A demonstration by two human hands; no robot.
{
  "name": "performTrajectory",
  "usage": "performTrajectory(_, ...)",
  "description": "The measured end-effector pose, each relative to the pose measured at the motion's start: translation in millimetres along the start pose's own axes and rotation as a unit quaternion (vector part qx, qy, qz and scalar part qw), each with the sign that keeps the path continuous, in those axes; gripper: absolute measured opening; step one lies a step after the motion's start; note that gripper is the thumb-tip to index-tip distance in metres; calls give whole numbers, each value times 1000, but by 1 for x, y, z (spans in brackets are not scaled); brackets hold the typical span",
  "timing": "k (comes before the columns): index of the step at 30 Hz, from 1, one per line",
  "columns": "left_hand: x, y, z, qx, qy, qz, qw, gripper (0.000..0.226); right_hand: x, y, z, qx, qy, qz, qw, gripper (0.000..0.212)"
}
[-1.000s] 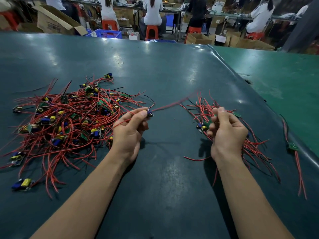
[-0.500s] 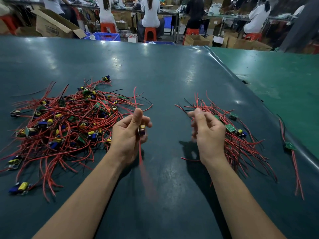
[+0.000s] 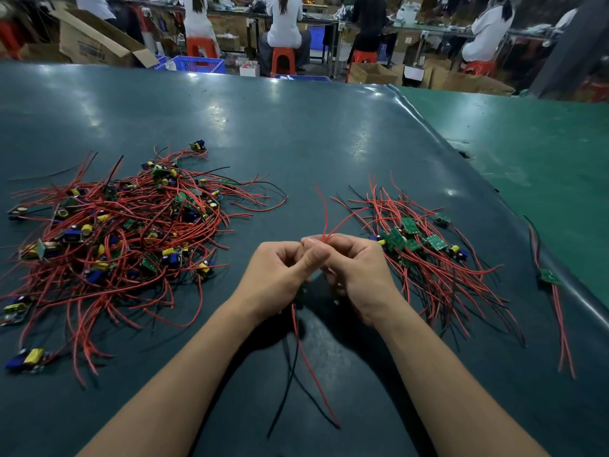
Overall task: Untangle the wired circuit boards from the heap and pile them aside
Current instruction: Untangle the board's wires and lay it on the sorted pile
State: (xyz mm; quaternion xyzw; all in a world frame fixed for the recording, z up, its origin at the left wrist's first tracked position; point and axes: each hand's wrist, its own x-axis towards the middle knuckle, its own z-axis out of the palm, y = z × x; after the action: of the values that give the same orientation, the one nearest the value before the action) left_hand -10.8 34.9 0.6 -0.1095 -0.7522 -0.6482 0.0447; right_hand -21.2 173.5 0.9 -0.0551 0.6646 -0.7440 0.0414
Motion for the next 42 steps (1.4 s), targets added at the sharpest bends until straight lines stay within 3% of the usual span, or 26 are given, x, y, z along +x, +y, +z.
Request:
performTrajectory(8,1,-1,-7,-141,-65,-81,985,27,4,-10,0,143,15,25,989,20)
performTrajectory(14,5,0,-10,-187,-56,-126,973,38,5,-10,-1,185,8,69,980,20)
performTrajectory(21,7,-2,-10,-238,-90,-135,958,31,5,-9,-2,226,13,72,971,19)
performTrajectory(27,0,-3,-4,-197,-76,-86,974,19,4,-4,0,82,10,73,994,14)
performTrajectory(33,5,-2,-7,-256,-88,-125,954,21,5,-3,-5,80,3,65,995,10)
performTrajectory(42,1,-1,-4,-124,-73,-78,986,18,6,-2,-8,51,17,67,996,11)
